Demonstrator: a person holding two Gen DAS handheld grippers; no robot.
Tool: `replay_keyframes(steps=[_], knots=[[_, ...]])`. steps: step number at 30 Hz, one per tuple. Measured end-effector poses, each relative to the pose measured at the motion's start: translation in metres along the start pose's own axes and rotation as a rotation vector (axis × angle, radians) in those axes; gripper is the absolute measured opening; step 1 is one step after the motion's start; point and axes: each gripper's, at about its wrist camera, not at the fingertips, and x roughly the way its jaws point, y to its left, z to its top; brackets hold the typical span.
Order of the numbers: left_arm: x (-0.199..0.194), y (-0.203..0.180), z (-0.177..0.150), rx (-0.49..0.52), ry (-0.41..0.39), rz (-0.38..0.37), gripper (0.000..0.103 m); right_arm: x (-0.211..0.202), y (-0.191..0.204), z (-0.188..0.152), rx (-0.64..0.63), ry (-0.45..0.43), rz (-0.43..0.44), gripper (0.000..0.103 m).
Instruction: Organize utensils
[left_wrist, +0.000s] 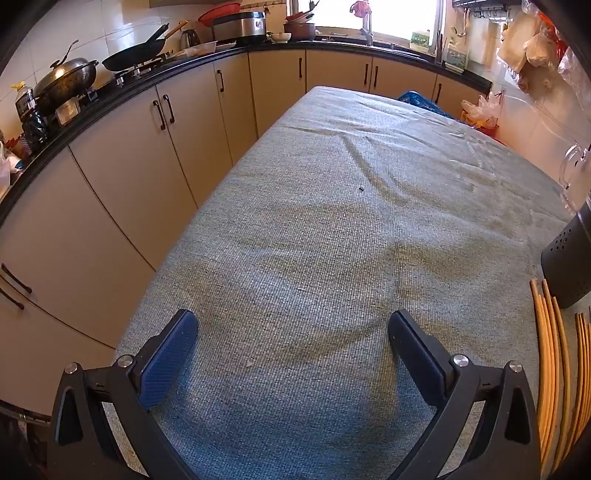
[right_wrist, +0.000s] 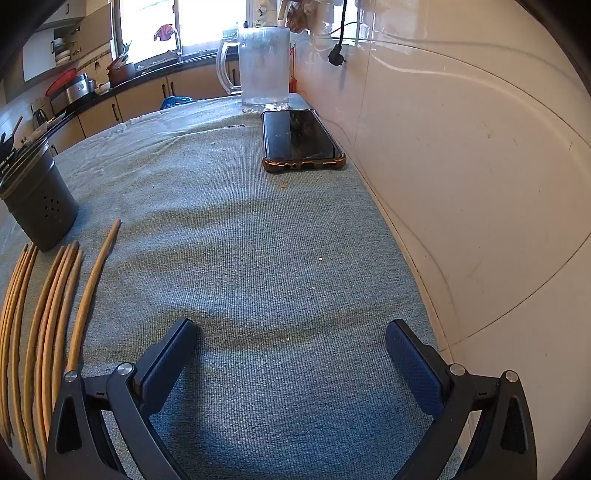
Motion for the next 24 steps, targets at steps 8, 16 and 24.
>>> replay_keyframes(steps=[8,16,24], knots=[[0.002,-0.0056,0.0013,-0.001,0.0,0.003,0.103,0.0001,0.0002,0.0,0.001,0.001,0.001,0.103],[0.002,-0.0052,0.0012,-0.003,0.0,0.002,0.103,-0.0001,0.0007,-0.0004,0.001,0.0,0.001,0.103],[0.0021,-0.0046,0.0012,-0.003,0.0,0.002,0.103,-0.0002,0.001,-0.0003,0.0,0.0,0.0,0.103]])
